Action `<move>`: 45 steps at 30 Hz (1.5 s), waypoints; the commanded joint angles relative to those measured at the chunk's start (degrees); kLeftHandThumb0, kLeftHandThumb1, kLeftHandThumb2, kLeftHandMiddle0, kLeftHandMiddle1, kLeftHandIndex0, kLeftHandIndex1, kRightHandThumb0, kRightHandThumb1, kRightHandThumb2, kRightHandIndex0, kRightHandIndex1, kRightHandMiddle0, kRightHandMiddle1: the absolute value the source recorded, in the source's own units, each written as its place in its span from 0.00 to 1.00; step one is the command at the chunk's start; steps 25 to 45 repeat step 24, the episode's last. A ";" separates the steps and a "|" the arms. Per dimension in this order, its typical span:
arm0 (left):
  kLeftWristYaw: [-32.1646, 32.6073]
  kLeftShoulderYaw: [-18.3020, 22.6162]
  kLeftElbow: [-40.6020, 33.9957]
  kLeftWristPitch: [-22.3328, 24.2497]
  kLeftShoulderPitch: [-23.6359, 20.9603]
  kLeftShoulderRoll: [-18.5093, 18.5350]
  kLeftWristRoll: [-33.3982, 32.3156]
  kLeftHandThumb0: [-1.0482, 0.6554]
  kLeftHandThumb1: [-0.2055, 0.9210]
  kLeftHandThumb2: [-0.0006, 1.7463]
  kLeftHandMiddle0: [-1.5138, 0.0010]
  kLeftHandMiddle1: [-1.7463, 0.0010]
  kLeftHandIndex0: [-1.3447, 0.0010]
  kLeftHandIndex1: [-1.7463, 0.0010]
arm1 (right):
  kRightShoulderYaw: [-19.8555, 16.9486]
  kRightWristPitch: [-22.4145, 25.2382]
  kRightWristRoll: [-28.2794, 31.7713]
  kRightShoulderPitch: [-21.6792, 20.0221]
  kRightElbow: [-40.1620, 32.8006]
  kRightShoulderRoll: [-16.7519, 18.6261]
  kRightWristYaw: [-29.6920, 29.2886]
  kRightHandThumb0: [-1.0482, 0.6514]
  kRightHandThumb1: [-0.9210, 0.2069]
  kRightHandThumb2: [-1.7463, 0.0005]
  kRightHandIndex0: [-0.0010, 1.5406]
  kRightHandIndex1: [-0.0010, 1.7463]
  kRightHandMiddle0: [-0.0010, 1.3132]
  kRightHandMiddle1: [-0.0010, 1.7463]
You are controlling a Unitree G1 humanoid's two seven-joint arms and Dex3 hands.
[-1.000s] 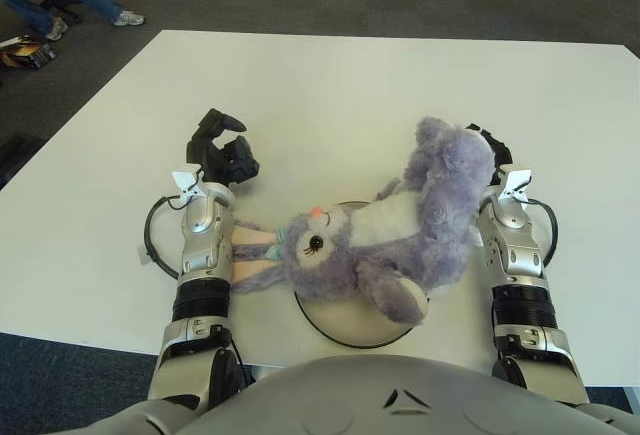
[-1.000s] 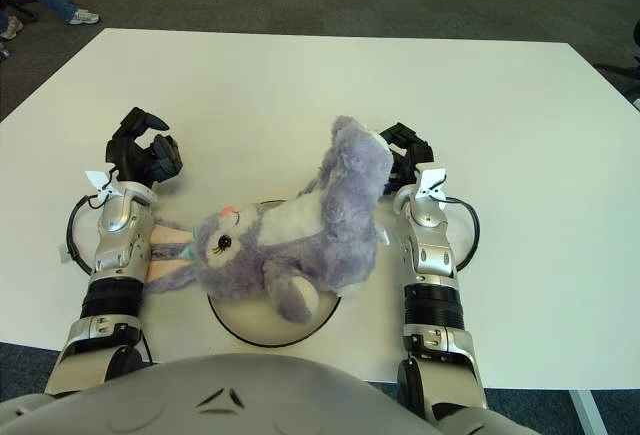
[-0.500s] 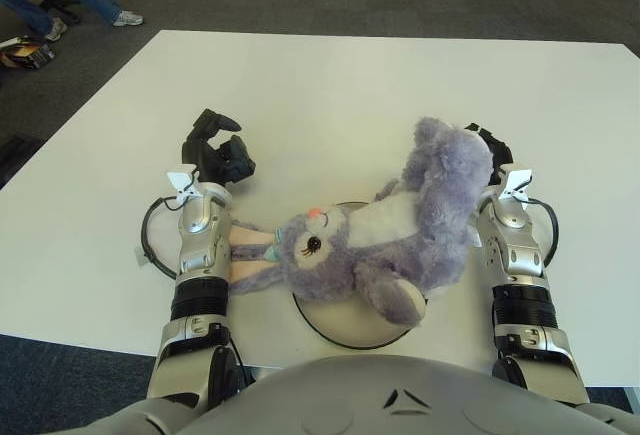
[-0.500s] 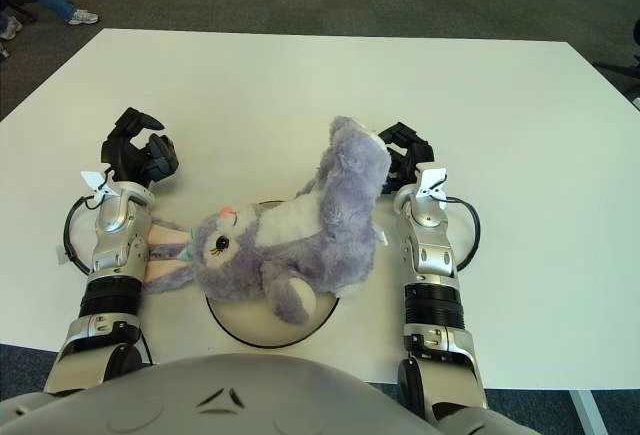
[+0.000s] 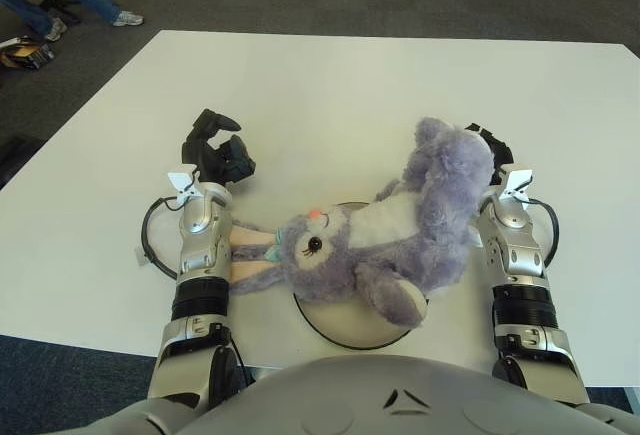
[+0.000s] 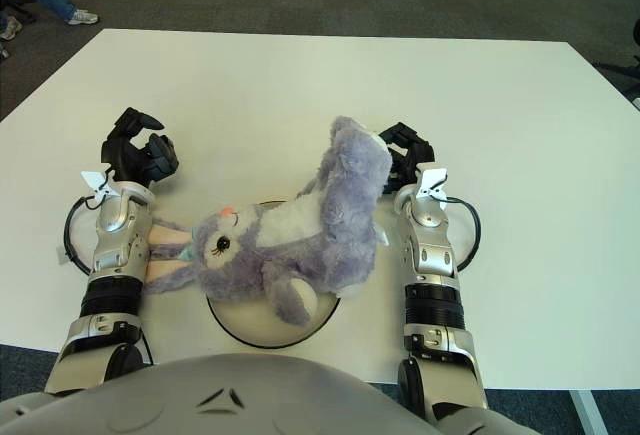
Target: Put the doll into the plate.
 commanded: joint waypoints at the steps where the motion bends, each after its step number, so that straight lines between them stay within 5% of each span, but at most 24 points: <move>1: 0.57 -0.44 4.30 -0.79 5.21 -1.94 0.56 0.32 0.41 0.79 0.12 0.00 0.51 0.00 | -0.12 1.77 -0.06 1.15 0.45 -0.17 0.06 0.61 0.90 0.03 0.60 1.00 0.62 0.85; 45: -0.33 -0.70 3.55 -1.42 5.89 -2.03 0.05 0.32 0.40 0.80 0.12 0.00 0.50 0.00 | -0.06 1.40 -0.11 1.29 0.42 -0.05 0.11 0.61 0.90 0.03 0.60 1.00 0.63 0.85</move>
